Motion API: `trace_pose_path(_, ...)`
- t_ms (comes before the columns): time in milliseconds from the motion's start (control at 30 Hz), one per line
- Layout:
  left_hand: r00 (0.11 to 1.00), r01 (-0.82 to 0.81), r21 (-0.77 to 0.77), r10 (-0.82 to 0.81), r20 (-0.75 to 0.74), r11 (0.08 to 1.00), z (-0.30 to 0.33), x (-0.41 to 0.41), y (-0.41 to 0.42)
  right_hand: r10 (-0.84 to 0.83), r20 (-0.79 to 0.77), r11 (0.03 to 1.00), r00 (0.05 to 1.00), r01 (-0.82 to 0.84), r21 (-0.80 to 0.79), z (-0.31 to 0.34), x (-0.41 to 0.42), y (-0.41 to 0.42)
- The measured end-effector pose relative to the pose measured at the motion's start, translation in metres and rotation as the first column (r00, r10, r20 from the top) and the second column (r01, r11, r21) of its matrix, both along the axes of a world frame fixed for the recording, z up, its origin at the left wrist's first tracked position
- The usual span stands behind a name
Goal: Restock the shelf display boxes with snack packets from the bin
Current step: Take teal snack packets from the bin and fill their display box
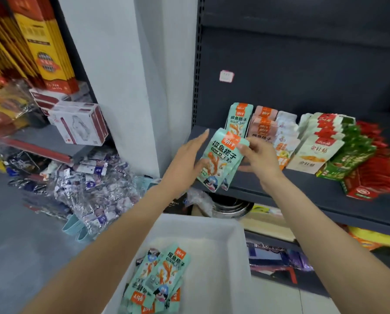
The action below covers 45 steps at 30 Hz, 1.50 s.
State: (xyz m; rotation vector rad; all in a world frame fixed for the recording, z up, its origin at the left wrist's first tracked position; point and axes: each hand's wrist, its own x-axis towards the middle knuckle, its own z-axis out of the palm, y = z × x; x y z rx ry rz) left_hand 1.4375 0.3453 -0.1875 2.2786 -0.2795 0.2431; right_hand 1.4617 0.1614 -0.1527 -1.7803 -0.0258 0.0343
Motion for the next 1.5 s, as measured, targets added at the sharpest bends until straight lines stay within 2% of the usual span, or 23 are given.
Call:
trace_pose_path(67, 0.986, 0.043, -0.064, -0.052, -0.155, 0.997, 0.0, 0.032, -0.009, 0.048, -0.02, 0.996, 0.999, -0.046, 0.079, 0.003, 0.027, -0.018)
trace_pose_path(133, 0.968, 0.07, -0.14, -0.101, -0.228, 0.988, 0.002, 0.064, -0.022, 0.077, -0.005, 0.991, 0.997, -0.076, 0.108, 0.007, 0.057, -0.032)
trace_pose_path(233, 0.965, -0.025, -0.277, -0.049, -0.258, 0.96, 0.017, 0.108, -0.042, 0.094, 0.023, 0.992, 0.995, -0.095, 0.084, 0.012, 0.107, -0.048)
trace_pose_path(367, 0.967, -0.152, -0.307, 0.078, -0.241, 0.939, 0.025, 0.166, -0.058, 0.103, 0.09, 0.994, 0.991, -0.106, 0.031, 0.013, 0.171, -0.057)
trace_pose_path(567, 0.944, -0.279, -0.299, 0.204, -0.258, 0.913, 0.01, 0.24, -0.074, 0.09, 0.175, 0.984, 0.98, -0.061, -0.168, 0.0, 0.252, -0.067)
trace_pose_path(767, 0.917, -0.326, -0.307, 0.22, -0.332, 0.894, -0.02, 0.281, -0.09, 0.116, 0.185, 0.963, 0.976, -0.065, -0.262, -0.022, 0.296, -0.078)
trace_pose_path(933, 0.915, -0.302, -0.294, 0.189, -0.357, 0.907, -0.034, 0.291, -0.093, 0.144, 0.145, 0.913, 0.979, -0.075, -0.401, -0.036, 0.308, -0.081)
trace_pose_path(1200, 0.945, -0.262, -0.265, 0.191, -0.265, 0.928, -0.03, 0.297, -0.09, 0.143, 0.251, 0.872, 0.957, -0.001, -0.49, -0.044, 0.313, -0.083)
trace_pose_path(1333, 0.934, -0.29, -0.171, 0.239, -0.266, 0.942, -0.031, 0.303, -0.092, 0.146, 0.192, 0.833, 0.971, -0.016, -0.553, -0.05, 0.315, -0.081)
trace_pose_path(1500, 0.944, -0.28, -0.16, 0.241, -0.227, 0.947, -0.029, 0.308, -0.094, 0.184, 0.15, 0.786, 0.971, -0.054, -0.616, -0.052, 0.318, -0.077)
